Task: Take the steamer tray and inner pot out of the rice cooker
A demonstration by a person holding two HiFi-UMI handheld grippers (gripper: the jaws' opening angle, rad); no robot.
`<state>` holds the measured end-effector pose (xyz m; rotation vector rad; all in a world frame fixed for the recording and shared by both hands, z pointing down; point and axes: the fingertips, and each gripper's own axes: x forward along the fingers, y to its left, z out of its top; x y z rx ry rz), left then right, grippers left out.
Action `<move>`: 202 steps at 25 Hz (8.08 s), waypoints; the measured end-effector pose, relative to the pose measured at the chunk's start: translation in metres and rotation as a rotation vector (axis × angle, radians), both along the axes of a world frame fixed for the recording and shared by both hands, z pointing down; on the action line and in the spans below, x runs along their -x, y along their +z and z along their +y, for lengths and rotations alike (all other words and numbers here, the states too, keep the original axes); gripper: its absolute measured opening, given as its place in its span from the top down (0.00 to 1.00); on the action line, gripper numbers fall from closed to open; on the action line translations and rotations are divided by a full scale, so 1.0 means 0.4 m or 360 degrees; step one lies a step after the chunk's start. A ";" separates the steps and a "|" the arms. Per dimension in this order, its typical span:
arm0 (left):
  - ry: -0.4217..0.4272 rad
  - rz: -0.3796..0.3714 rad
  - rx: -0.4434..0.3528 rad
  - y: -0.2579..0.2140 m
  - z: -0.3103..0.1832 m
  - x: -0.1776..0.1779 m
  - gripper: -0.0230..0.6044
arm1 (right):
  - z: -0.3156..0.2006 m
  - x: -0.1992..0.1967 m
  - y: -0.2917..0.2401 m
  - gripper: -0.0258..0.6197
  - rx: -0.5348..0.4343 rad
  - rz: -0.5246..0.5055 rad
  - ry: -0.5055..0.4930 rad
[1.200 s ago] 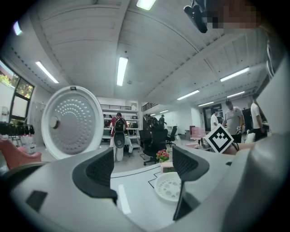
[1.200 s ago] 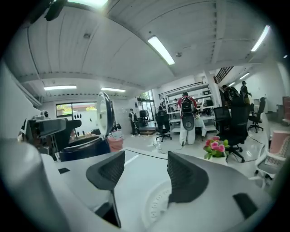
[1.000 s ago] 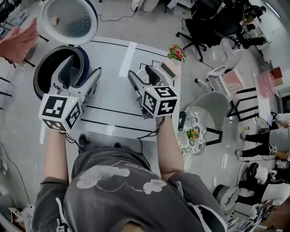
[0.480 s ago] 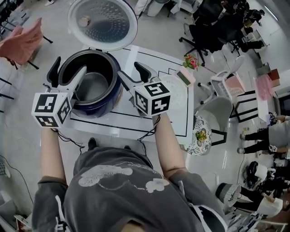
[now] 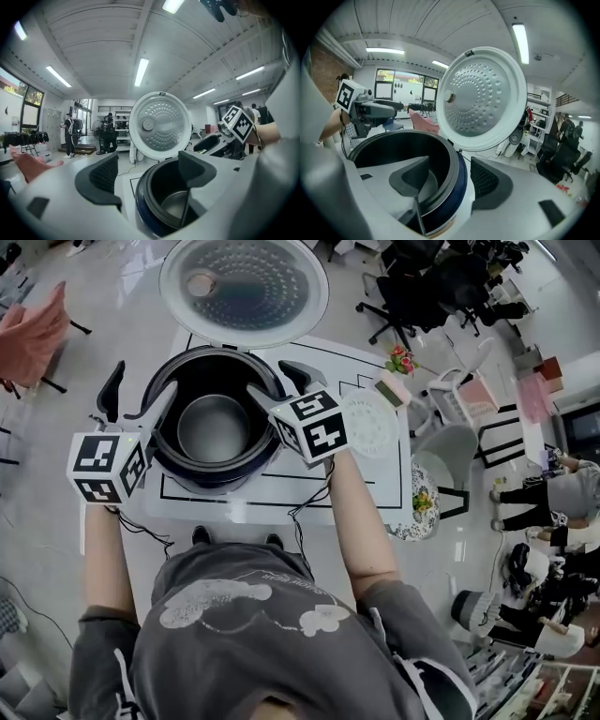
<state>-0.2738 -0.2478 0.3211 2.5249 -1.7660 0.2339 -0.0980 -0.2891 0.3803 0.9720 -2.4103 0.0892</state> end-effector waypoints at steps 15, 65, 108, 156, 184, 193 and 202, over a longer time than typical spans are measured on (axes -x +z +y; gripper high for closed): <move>0.0264 0.0033 0.0065 0.067 -0.054 0.005 0.33 | -0.041 0.031 0.108 0.56 0.0023 0.0701 0.0029; 0.0591 -0.1091 0.0532 0.193 -0.184 -0.109 0.79 | -0.032 0.052 -0.046 0.79 -0.0223 0.0694 0.0153; 0.0521 -0.0971 -0.0051 -0.278 0.032 -0.580 0.85 | 0.205 -0.414 -0.446 0.81 -0.0820 0.0250 0.0253; 0.0492 -0.0647 0.1162 0.472 0.064 -0.886 0.86 | 0.156 -0.719 0.314 0.82 0.0418 0.0215 -0.0070; 0.0159 -0.0483 0.0330 0.244 0.091 -0.887 0.41 | 0.177 -0.809 -0.008 0.58 -0.0296 -0.0377 0.0146; -0.0057 -0.0371 0.0254 0.202 0.298 -0.742 0.41 | 0.292 -0.779 -0.089 0.89 -0.0440 -0.0568 0.0292; -0.0312 -0.0325 0.0092 0.124 0.543 -0.638 0.73 | 0.473 -0.674 -0.125 0.91 -0.0296 -0.0678 0.0196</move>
